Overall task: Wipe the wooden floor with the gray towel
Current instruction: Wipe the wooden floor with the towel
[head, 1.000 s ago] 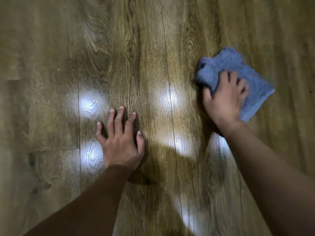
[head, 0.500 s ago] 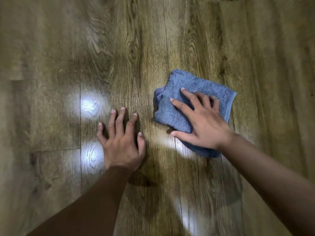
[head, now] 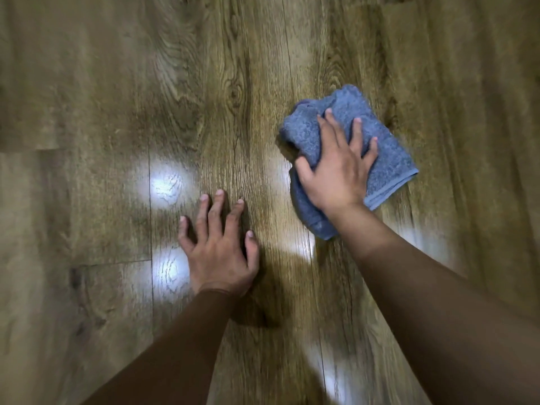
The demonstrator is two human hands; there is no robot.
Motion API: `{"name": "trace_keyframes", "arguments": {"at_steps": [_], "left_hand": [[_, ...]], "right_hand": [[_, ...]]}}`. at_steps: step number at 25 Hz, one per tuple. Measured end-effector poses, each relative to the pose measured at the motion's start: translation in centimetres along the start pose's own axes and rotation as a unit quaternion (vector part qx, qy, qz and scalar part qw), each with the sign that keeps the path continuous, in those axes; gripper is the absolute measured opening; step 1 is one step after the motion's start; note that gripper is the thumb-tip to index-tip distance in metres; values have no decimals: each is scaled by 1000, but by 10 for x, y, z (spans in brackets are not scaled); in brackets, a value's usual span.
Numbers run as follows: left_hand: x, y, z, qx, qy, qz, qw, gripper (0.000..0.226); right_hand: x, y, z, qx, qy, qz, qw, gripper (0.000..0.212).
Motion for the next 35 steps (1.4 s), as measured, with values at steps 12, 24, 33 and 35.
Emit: {"name": "trace_keyframes", "arguments": {"at_steps": [12, 24, 33, 35], "left_hand": [[163, 41, -26, -36, 192, -188, 963, 112], [214, 67, -68, 22, 241, -442, 864, 150], [212, 62, -62, 48, 249, -449, 857, 154], [212, 61, -62, 49, 254, -453, 853, 154]], "right_hand": [[-1, 0, 4, -17, 9, 9, 1000, 74], [1, -5, 7, -39, 8, -35, 999, 74], [100, -5, -7, 17, -38, 2, 999, 72], [155, -9, -22, 26, -43, 4, 999, 70]]}}
Point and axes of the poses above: each hand's wrist, its own x-axis towards the middle knuckle, its own y-axis out of the back of the hand, z = x × y, the point moved 3 cm from there along x, towards the middle knuckle, and after that the axes turned 15 degrees about y, right-handed, at the moved point
